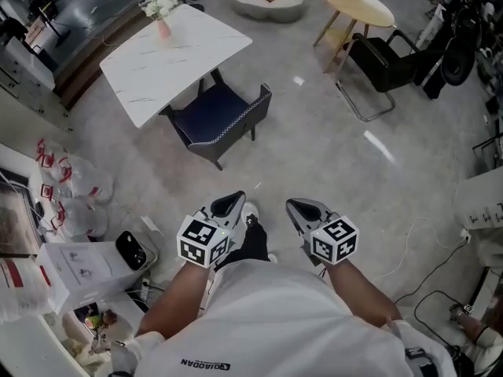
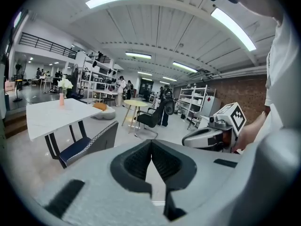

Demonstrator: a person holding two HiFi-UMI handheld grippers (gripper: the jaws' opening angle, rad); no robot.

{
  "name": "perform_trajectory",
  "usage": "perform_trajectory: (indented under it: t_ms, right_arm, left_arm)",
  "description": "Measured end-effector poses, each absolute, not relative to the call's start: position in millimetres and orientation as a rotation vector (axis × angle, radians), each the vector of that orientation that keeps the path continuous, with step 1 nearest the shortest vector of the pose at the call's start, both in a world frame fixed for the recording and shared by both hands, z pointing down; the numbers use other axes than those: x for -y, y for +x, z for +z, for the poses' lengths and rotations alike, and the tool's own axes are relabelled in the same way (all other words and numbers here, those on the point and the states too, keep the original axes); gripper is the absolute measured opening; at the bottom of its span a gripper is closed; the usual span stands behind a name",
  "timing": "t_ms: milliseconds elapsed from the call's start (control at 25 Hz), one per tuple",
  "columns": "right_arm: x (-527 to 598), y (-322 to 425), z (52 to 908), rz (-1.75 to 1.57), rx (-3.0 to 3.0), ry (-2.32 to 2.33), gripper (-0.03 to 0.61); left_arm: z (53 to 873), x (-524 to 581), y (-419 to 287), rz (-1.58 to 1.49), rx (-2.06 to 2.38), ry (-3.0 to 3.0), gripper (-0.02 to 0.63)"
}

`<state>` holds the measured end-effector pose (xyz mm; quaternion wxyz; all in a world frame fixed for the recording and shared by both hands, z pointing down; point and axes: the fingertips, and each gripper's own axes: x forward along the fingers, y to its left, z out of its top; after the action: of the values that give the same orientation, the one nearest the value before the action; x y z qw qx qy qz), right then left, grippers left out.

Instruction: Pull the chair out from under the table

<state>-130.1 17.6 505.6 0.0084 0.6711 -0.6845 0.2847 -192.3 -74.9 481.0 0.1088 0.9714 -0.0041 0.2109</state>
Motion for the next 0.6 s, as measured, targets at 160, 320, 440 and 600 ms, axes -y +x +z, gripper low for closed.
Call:
perform_trajectory:
  t_ms: [160, 320, 440, 600]
  right_arm:
    - [21.6, -107.6, 503.1, 0.871, 2.152, 2.071, 0.006]
    - [57.0, -84.7, 504.1, 0.873, 2.151, 2.052, 0.006]
    - [83.9, -71.0, 500.2, 0.865, 2.150, 2.030, 0.006]
    - [118.8, -50.3, 492.7, 0.832, 2.138, 2.007, 0.006]
  left_arm:
    - [481.6, 113.5, -172.4, 0.627, 0.046, 2.862, 0.003]
    - [478.8, 149.4, -147.5, 0.611, 0.060, 2.866, 0.003]
    - [475.2, 177.6, -133.1, 0.602, 0.070, 2.872, 0.003]
    - [468.5, 216.3, -115.0, 0.569, 0.088, 2.871, 0.003]
